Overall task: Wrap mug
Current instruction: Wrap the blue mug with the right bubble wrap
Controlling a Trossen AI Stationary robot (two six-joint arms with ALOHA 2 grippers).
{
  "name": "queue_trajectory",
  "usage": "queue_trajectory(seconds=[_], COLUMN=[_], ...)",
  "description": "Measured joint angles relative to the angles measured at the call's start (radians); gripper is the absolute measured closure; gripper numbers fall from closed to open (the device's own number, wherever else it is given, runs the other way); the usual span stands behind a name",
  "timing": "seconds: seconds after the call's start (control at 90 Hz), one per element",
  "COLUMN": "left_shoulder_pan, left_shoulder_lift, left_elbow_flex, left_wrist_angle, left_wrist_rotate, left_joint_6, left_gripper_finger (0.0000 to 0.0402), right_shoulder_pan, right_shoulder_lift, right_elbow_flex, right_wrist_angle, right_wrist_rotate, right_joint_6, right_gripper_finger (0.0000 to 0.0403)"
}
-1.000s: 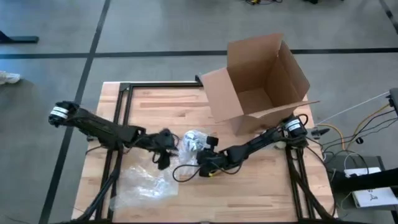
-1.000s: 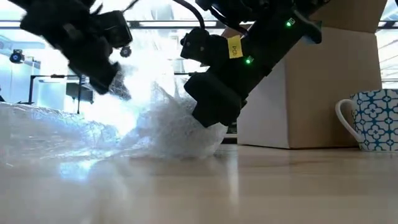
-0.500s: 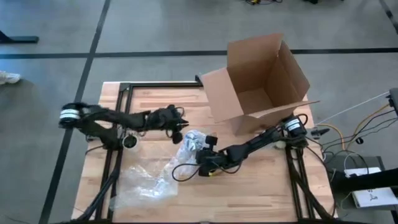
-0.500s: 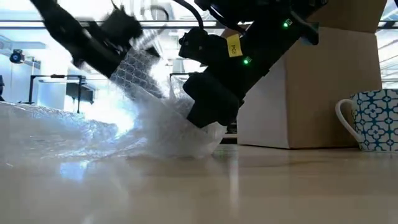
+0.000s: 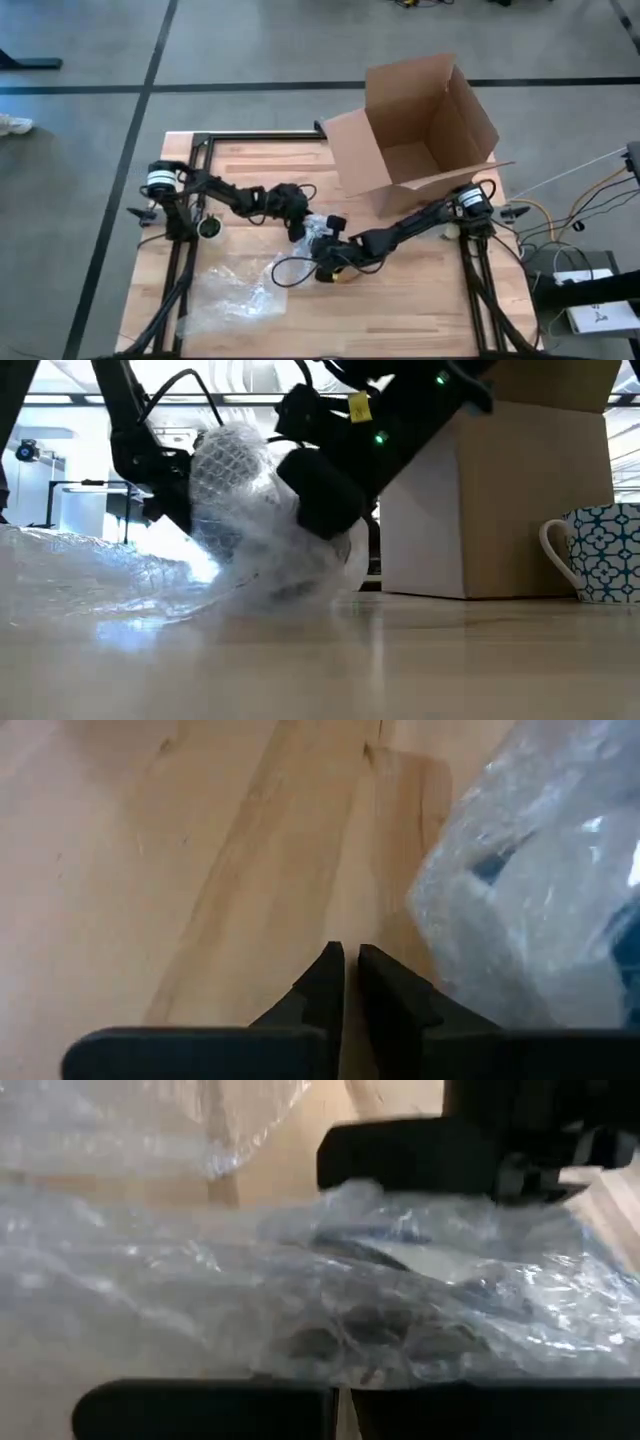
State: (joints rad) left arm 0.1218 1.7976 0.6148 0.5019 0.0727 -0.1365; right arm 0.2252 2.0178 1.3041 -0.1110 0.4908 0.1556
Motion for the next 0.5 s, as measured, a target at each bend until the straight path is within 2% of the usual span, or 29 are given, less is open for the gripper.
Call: queue_trajectory(seconds=[0.167, 0.322, 0.422, 0.5], left_shoulder_pan=[-0.031, -0.055, -0.097, -0.143], left_shoulder_lift=[0.003, 0.005, 0.007, 0.007], left_elbow_flex=[-0.002, 0.000, 0.000, 0.000], left_wrist_angle=[0.025, 0.045, 0.063, 0.076], left_wrist_rotate=[-0.006, 0.013, 0.066, 0.077], left_joint_6=[-0.030, -0.030, -0.029, -0.028], left_gripper_finger=[0.0379, 0.0379, 0.0379, 0.0379], right_shoulder_pan=[-0.045, -0.088, -0.128, -0.167], right_shoulder_lift=[-0.003, 0.000, 0.002, 0.002], right_elbow_flex=[0.125, 0.252, 0.305, 0.319], right_wrist_angle=[-0.244, -0.453, -0.552, -0.592], right_wrist_rotate=[-0.124, -0.197, -0.296, -0.417], right_joint_6=[0.017, 0.021, 0.043, 0.053], right_gripper_finger=[0.0402, 0.0403, 0.0403, 0.0403])
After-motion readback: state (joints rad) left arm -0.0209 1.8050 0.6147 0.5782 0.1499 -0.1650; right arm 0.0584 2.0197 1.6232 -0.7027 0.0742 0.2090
